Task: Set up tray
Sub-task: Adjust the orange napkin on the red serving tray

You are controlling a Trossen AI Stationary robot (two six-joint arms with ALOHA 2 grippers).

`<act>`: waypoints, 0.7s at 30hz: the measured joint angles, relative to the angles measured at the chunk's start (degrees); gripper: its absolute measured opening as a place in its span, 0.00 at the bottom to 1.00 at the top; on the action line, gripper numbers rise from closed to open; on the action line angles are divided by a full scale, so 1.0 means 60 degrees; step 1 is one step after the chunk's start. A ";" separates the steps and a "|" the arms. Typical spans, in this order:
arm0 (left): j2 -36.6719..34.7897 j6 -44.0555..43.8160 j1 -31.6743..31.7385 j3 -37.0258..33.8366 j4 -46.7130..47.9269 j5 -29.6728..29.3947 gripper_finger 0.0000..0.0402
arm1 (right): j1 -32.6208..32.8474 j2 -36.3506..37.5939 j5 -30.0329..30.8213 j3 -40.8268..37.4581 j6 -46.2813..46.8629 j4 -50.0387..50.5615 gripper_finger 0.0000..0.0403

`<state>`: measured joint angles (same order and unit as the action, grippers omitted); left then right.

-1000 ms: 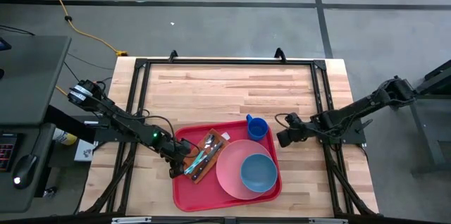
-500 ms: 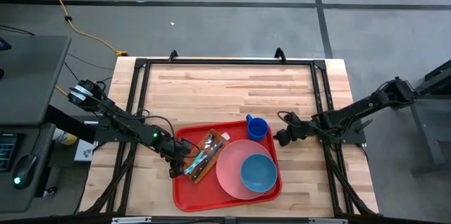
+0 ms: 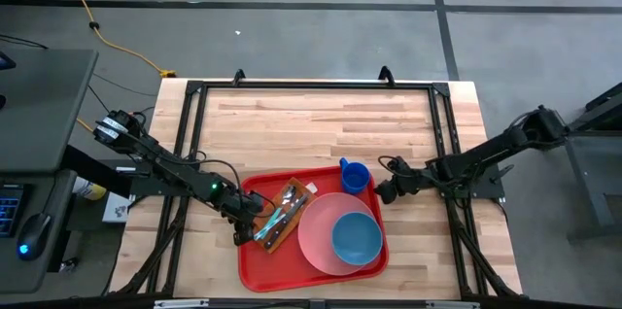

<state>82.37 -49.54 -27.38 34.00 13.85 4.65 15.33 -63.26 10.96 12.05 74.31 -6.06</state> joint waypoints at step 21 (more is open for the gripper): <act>0.0000 0.0000 0.0000 0.0000 -0.0004 0.0021 0.14 | 0.0000 -0.1403 -0.0107 0.0018 0.0035 -0.1375 0.18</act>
<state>82.37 -49.54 -27.38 34.00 13.82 4.78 15.33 -71.68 10.32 12.16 74.52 -14.31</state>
